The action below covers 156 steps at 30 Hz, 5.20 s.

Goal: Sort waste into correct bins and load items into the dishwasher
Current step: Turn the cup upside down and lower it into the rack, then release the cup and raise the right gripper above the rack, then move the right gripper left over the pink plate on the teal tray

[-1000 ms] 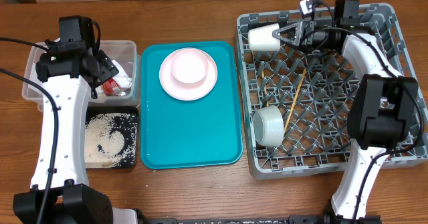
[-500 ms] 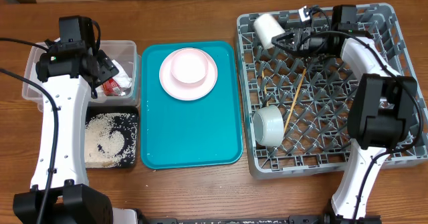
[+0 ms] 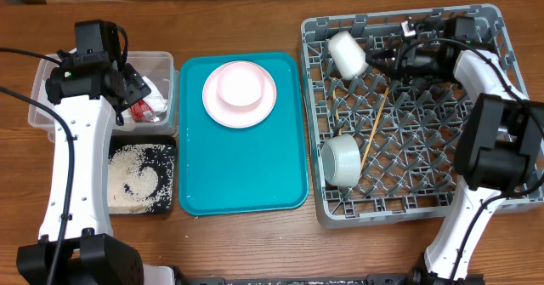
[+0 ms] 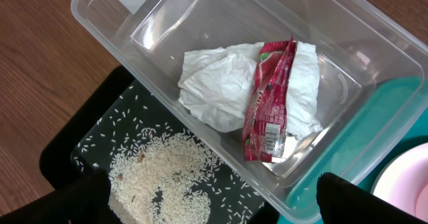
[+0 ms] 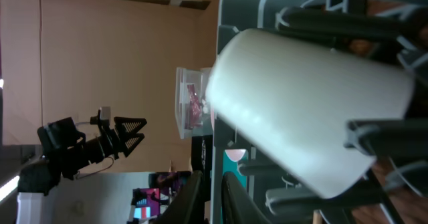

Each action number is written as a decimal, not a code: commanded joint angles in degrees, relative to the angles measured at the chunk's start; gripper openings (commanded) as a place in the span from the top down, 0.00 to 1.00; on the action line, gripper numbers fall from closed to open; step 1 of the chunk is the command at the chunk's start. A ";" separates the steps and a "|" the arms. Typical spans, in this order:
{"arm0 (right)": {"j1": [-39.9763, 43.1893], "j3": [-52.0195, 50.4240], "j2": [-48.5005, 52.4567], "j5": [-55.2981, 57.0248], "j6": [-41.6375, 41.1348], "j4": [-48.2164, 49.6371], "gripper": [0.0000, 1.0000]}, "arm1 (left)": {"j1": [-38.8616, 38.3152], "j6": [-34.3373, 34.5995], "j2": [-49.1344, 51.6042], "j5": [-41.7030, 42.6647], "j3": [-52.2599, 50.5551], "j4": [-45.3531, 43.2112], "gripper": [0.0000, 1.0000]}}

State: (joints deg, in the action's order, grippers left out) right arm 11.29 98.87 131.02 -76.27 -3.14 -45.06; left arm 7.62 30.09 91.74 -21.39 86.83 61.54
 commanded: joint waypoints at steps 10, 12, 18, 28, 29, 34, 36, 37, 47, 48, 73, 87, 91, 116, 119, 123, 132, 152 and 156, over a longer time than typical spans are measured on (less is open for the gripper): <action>-1.44 -0.13 -14.82 28.72 -0.11 -4.79 0.88 | 0.24 0.81 -0.87 0.31 1.31 -0.07 0.00; -2.78 -0.13 -18.01 34.58 -0.13 -4.96 0.88 | 0.24 0.81 -0.90 0.31 1.31 -0.07 0.00; -10.54 -0.13 -25.07 50.05 -0.07 -4.28 0.88 | 0.20 0.81 -0.87 0.33 1.31 -0.07 0.00; -24.85 -0.20 -23.78 77.37 0.57 2.08 0.87 | 0.20 0.81 -0.90 0.33 1.31 -0.07 0.00; -25.49 -0.20 -23.50 78.20 0.57 3.06 0.87 | 0.20 0.81 -0.87 0.33 1.31 -0.09 0.00; -26.38 -0.20 -21.18 78.07 0.52 6.60 0.87 | 0.20 0.79 -0.87 0.31 1.31 -0.09 0.00; -26.38 -0.20 -19.74 78.09 0.52 7.34 0.87 | 0.20 0.81 -0.87 0.33 1.31 -0.07 0.00; -26.38 -0.20 -18.93 78.12 0.52 7.56 0.86 | 0.20 0.79 -0.87 0.31 1.31 -0.09 0.00; -26.16 -0.20 -13.09 78.34 0.55 8.35 0.82 | 0.20 0.81 -0.90 0.31 1.31 -0.09 0.00; -26.12 -0.17 -13.09 78.79 0.55 8.09 0.82 | 0.20 0.81 -0.90 0.31 1.31 -0.09 0.00; -27.36 -0.13 -27.91 71.01 -2.12 -7.02 0.82 | 0.20 0.81 -0.87 0.33 1.31 -0.09 0.00; -31.56 -0.20 -29.20 22.14 -12.39 -3.82 0.00 | 0.20 0.81 -0.87 0.31 1.31 -0.09 0.00; -35.78 -0.20 -29.20 22.62 -12.26 -2.10 0.00 | 0.20 0.79 -0.87 0.31 1.31 -0.09 0.00; -51.58 -0.22 -29.20 50.80 -11.91 4.96 0.00 | 0.20 0.81 -0.87 0.31 1.31 -0.09 0.00; -51.58 -0.24 -28.94 50.80 -11.91 4.96 0.00 | 0.20 0.81 -0.87 0.31 1.31 -0.09 0.00; -51.58 -0.24 -28.20 50.80 -11.91 4.96 0.00 | 0.20 0.81 -0.87 0.33 1.31 -0.09 0.00; -51.58 -0.24 -24.41 55.23 -11.91 4.96 0.00 | 0.20 0.81 -0.87 0.31 1.31 -0.09 0.00; -51.69 -0.24 -6.73 66.62 -9.92 24.44 0.04 | 0.20 0.81 -0.90 0.31 1.31 -0.09 0.00; -51.74 -0.24 -3.41 66.71 -6.29 27.21 0.06 | 0.20 0.81 -0.90 0.31 1.31 -0.09 0.00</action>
State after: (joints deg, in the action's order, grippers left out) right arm -40.18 98.54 125.82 -11.31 -12.56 -18.85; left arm 7.62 30.09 91.74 -21.39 86.85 61.54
